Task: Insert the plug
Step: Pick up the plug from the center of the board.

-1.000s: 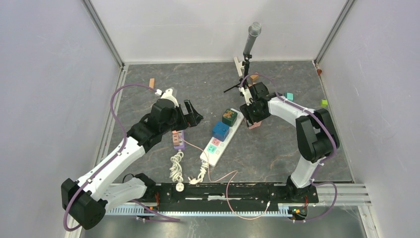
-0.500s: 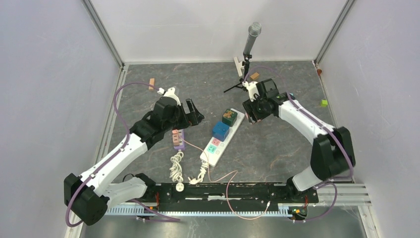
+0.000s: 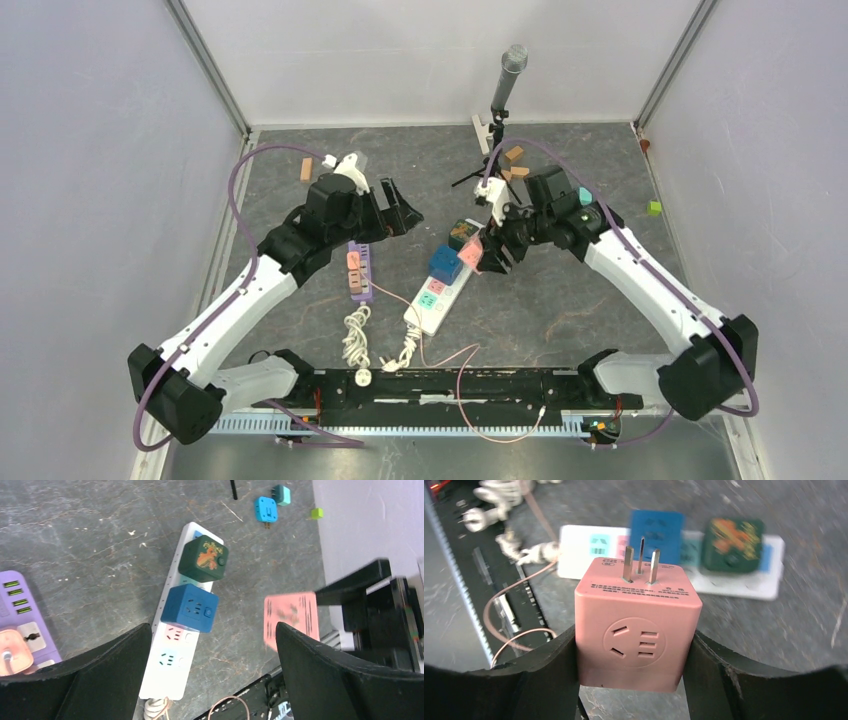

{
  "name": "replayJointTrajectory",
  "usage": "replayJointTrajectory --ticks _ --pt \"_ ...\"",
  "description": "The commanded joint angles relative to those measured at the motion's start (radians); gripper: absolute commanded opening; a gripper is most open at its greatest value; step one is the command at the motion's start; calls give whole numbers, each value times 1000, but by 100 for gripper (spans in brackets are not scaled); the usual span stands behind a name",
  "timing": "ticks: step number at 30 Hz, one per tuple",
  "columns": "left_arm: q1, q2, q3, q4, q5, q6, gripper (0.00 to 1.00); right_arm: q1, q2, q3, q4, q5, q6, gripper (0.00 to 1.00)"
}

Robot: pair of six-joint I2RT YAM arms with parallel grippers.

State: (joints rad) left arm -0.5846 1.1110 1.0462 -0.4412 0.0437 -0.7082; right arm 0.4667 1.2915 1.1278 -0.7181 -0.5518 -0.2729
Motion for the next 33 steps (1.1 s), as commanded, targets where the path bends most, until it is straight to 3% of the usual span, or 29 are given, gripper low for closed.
replayJointTrajectory --ticks 1,13,19,26,30,33 --pt "10 24 59 -12 133 -2 100 82 -72 19 -32 -171 -138 0" --pt "24 69 20 37 417 -185 100 153 -56 59 -77 -141 -130 0" --pt "8 89 -125 243 602 -404 100 161 6 181 -149 -129 -123 0" --pt "-37 114 -156 380 690 -508 100 188 41 241 -181 -123 -120 0" --pt "-35 98 -172 406 661 -531 100 195 52 254 -199 -110 -129 0" --pt "-37 105 -205 521 682 -606 100 200 53 257 -197 -105 -126 0"
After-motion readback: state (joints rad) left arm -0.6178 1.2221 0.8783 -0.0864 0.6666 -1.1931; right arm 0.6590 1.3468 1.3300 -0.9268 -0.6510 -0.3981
